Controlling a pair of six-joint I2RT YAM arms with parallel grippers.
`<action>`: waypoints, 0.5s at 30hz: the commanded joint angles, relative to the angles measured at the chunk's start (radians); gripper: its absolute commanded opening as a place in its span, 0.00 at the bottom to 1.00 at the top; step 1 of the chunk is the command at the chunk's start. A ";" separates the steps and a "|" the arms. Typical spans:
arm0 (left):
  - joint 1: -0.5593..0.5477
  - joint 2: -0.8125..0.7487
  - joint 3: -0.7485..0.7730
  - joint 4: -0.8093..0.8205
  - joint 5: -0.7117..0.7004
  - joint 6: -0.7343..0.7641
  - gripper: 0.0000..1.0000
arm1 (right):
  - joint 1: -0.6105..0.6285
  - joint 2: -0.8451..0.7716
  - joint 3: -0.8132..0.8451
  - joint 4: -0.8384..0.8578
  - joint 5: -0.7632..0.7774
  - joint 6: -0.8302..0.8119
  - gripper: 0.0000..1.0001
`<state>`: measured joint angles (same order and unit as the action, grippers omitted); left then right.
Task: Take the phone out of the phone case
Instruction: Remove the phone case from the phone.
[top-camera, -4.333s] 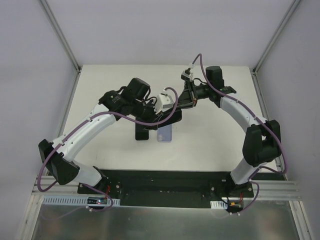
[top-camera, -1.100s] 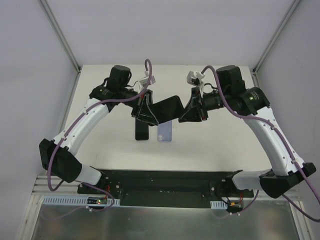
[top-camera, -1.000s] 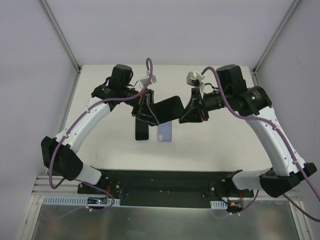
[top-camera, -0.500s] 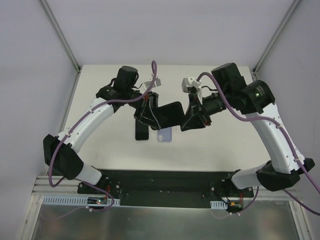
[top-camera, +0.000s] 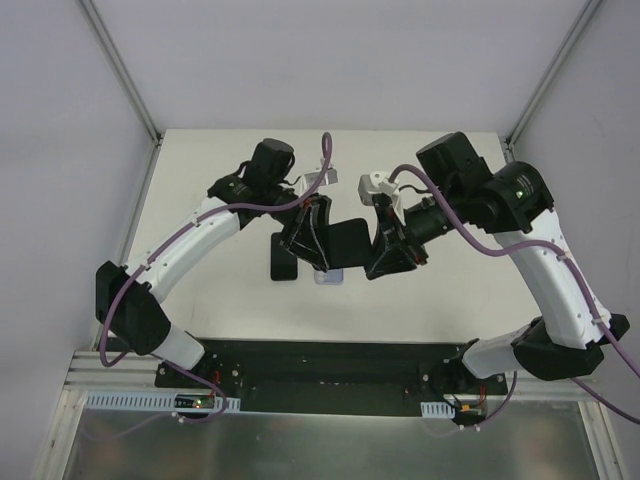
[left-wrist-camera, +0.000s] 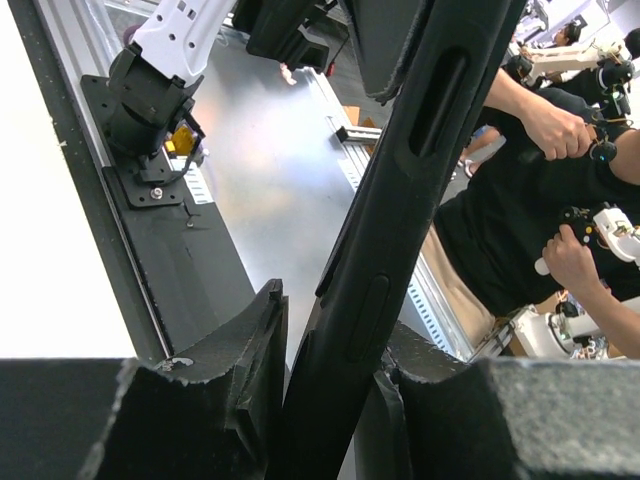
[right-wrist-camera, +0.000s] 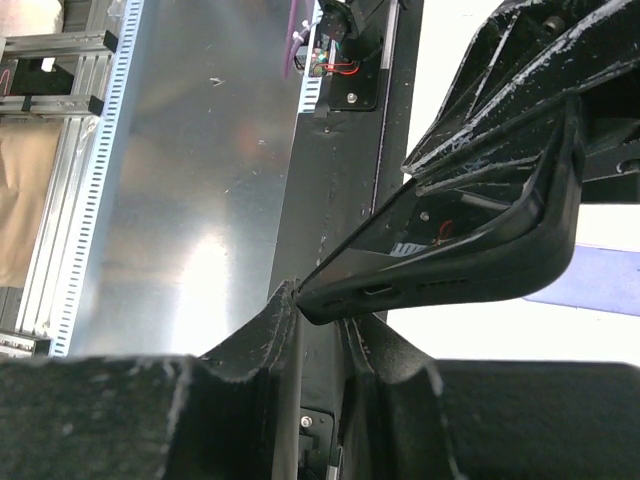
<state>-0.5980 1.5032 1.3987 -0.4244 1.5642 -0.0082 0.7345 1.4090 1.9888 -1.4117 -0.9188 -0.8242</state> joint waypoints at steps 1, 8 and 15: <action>-0.036 0.061 0.017 0.081 -0.090 -0.075 0.00 | 0.086 0.053 0.033 0.174 -0.201 -0.042 0.00; -0.043 0.051 0.008 0.082 -0.069 -0.078 0.00 | 0.086 0.051 0.031 0.166 -0.121 -0.076 0.00; -0.029 -0.001 -0.020 0.087 -0.111 -0.069 0.00 | 0.072 -0.001 -0.065 0.291 0.073 0.034 0.00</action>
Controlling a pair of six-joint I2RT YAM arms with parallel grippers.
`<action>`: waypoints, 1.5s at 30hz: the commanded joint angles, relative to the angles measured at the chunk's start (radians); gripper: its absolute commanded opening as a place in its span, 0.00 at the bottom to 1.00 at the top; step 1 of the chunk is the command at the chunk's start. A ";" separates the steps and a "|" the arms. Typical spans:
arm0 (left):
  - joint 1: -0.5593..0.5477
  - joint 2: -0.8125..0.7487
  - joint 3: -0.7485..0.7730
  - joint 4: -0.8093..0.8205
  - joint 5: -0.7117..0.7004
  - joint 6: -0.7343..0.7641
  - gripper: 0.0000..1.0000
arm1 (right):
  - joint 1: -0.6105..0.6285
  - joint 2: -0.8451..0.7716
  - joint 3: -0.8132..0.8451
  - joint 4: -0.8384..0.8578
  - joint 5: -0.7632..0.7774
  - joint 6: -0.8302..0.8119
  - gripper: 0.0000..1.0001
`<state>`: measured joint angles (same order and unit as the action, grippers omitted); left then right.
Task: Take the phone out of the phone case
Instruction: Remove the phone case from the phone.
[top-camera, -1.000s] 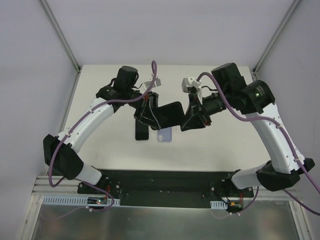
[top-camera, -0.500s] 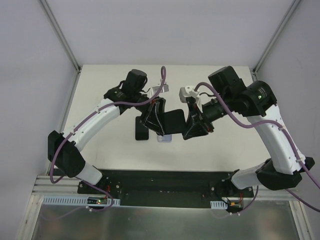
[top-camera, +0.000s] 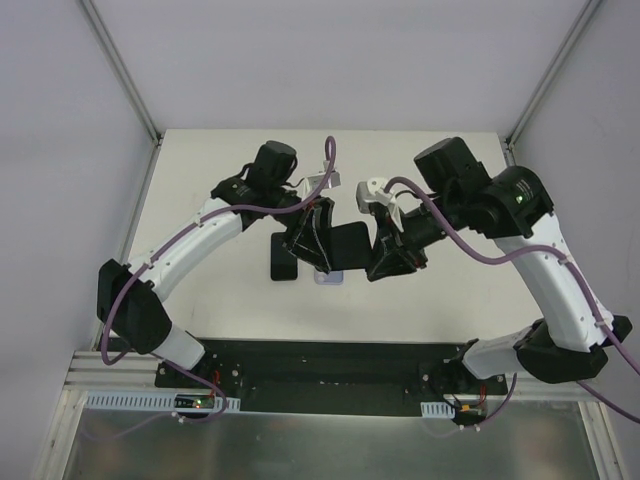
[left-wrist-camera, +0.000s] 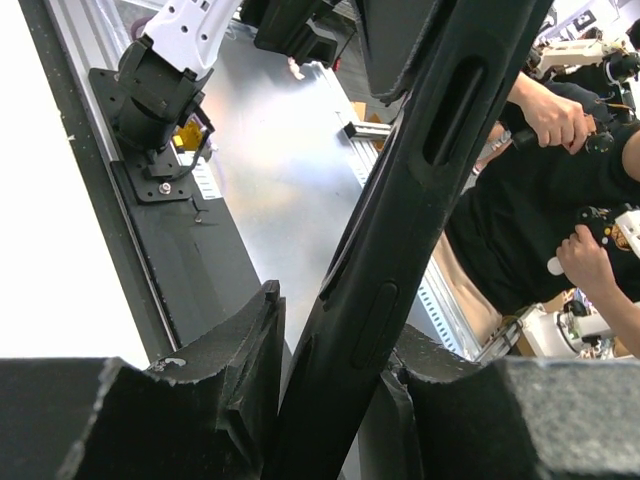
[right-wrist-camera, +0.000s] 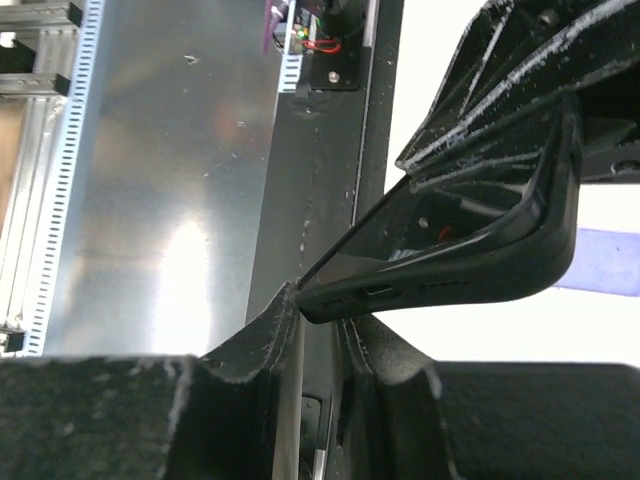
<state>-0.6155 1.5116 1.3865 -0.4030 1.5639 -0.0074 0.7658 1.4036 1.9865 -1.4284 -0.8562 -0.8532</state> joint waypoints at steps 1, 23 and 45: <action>0.002 -0.020 -0.010 0.070 -0.123 -0.071 0.00 | 0.024 -0.014 -0.098 0.347 0.031 0.115 0.04; 0.125 -0.183 -0.066 0.138 -0.203 -0.132 0.00 | -0.324 -0.186 -0.551 0.941 -0.174 0.687 0.41; 0.138 -0.194 -0.096 0.217 -0.192 -0.200 0.00 | -0.341 -0.190 -0.620 0.987 -0.264 0.668 0.41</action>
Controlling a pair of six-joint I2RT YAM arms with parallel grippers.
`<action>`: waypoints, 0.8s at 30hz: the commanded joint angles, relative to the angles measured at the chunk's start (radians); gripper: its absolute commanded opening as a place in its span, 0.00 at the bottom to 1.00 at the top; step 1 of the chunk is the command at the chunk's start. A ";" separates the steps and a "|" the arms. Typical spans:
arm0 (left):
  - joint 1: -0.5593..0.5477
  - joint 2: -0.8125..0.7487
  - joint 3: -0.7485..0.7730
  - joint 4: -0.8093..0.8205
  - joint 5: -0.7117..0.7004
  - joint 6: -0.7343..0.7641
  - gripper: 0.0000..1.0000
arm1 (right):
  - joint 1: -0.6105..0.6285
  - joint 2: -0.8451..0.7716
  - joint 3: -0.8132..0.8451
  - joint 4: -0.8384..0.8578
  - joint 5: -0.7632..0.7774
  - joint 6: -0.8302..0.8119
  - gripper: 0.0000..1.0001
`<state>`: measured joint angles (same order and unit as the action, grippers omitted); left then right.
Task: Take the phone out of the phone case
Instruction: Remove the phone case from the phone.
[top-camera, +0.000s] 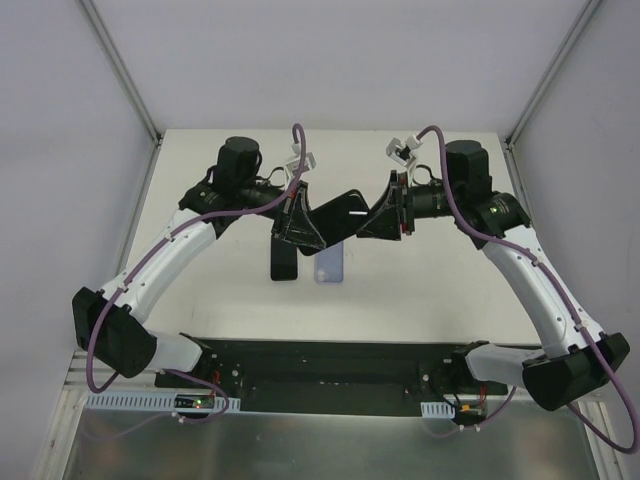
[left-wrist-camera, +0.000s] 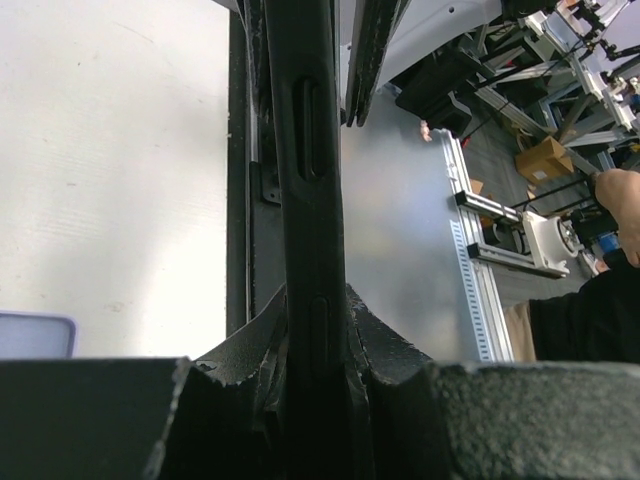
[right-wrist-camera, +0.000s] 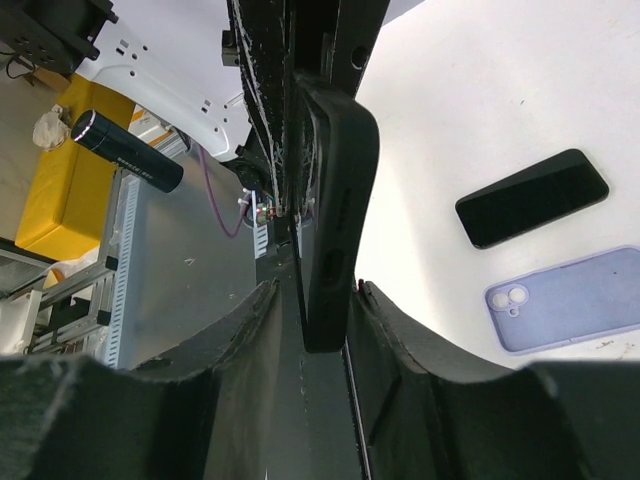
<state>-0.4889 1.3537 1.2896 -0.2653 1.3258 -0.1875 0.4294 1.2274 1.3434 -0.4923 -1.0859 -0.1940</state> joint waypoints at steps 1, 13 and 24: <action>0.012 -0.037 -0.003 0.080 0.047 -0.021 0.00 | -0.003 -0.011 0.025 0.054 -0.037 0.008 0.40; 0.018 -0.022 -0.022 0.182 0.036 -0.105 0.00 | -0.001 -0.013 0.052 0.061 -0.140 0.002 0.00; 0.036 0.212 -0.026 0.635 0.058 -0.512 0.00 | 0.163 0.066 0.387 -0.406 -0.118 -0.361 0.00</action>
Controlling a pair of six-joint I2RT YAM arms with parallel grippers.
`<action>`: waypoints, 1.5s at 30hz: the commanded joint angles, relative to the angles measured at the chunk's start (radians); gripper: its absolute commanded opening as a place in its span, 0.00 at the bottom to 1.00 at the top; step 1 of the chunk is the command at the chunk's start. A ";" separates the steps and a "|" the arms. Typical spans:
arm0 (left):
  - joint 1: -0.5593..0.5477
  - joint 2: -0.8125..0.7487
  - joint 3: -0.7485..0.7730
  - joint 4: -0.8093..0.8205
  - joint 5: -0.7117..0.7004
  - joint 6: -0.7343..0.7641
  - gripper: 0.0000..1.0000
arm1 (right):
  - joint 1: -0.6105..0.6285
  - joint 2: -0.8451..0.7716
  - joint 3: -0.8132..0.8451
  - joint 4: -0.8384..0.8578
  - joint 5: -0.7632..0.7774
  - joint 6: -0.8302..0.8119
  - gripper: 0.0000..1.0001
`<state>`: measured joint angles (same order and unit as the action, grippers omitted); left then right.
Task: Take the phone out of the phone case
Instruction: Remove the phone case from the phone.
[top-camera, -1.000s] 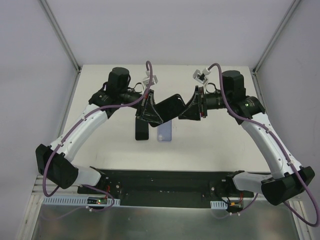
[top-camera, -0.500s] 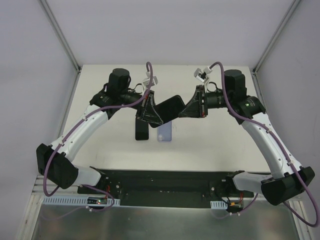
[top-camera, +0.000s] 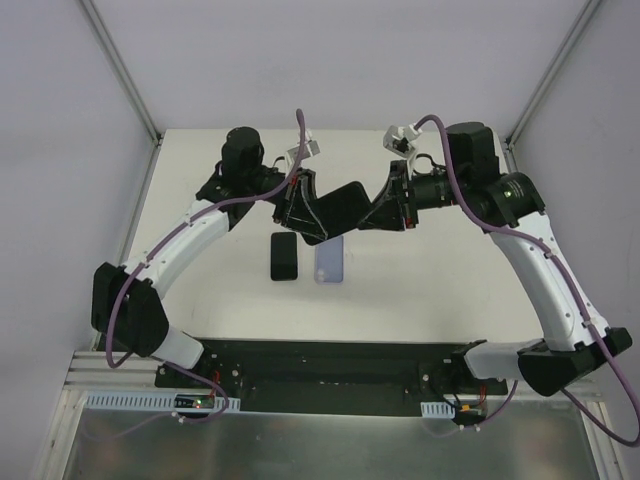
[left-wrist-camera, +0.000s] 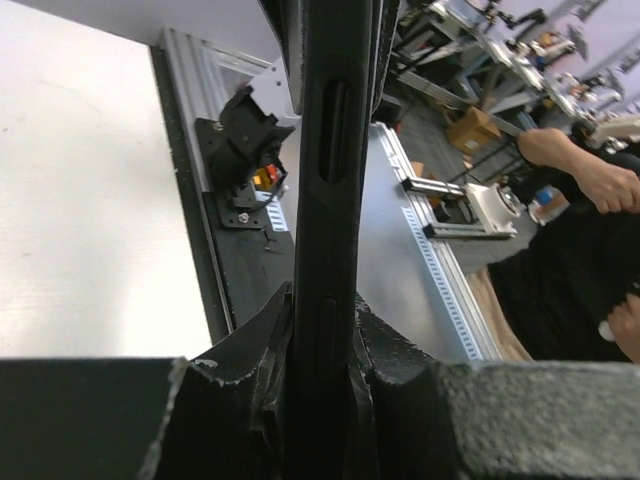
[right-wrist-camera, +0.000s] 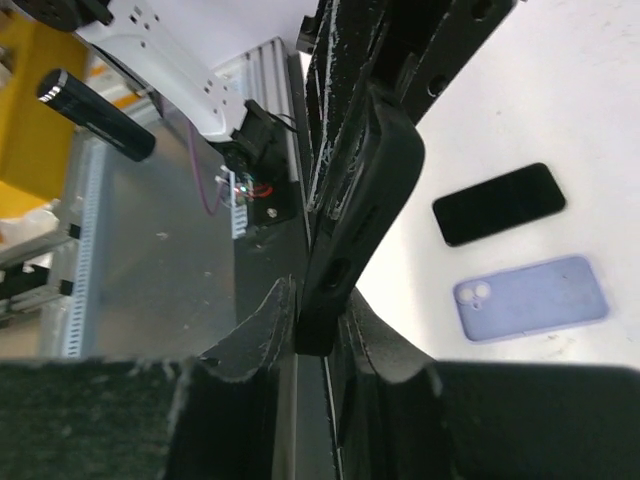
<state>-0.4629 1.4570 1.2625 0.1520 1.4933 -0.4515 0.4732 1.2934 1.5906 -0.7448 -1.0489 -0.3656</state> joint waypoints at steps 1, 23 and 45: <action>0.010 0.126 0.006 0.248 -0.111 -0.269 0.00 | 0.137 0.007 0.167 -0.174 -0.143 -0.206 0.00; -0.037 0.235 0.008 0.327 -0.100 -0.371 0.00 | 0.450 0.224 0.496 -0.462 -0.023 -0.398 0.00; -0.114 0.238 -0.009 0.327 -0.015 -0.371 0.00 | 0.536 0.279 0.534 -0.565 0.036 -0.518 0.00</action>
<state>-0.5423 1.6352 1.2331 0.5671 1.5642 -0.6453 0.8425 1.5066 2.1063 -1.3918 -0.5289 -0.8326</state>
